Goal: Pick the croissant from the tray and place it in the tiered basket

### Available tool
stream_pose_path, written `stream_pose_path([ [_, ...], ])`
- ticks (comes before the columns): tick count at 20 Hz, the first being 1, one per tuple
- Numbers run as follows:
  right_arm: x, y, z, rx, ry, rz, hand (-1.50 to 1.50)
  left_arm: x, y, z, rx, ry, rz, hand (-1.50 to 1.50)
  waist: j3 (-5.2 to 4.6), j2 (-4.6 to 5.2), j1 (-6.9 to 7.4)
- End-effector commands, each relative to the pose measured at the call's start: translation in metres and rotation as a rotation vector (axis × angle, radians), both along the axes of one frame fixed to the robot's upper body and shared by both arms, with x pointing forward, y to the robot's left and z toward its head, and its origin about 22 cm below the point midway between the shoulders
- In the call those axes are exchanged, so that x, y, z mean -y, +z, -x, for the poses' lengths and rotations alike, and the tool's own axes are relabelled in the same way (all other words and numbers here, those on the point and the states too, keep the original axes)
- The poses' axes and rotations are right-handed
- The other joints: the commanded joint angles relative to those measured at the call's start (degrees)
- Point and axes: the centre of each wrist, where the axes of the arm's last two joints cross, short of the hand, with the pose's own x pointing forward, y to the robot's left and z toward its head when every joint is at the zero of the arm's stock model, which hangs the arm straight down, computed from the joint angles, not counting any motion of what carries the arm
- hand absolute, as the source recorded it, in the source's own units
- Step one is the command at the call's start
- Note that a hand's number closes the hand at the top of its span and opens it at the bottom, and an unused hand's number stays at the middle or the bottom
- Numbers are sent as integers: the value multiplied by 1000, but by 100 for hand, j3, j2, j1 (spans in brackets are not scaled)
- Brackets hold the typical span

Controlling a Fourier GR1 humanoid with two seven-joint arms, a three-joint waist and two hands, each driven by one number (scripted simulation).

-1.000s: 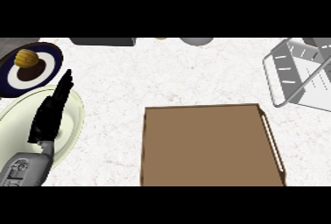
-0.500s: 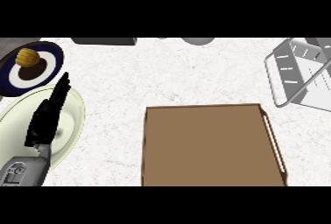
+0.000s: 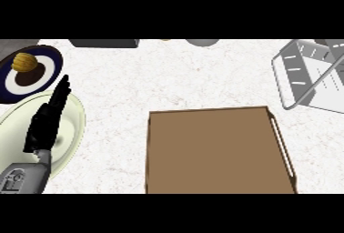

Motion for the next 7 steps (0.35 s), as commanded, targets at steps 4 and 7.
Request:
stream_pose_path([
  [4,36,-17,72,29,25,-59,-150,1,-1,-6,-4,13,13,0,24,21,-88],
  [7,44,-34,98,97,32,-108,-150,-8,-3,0,2,35,-4,0,23,-16,-121],
])
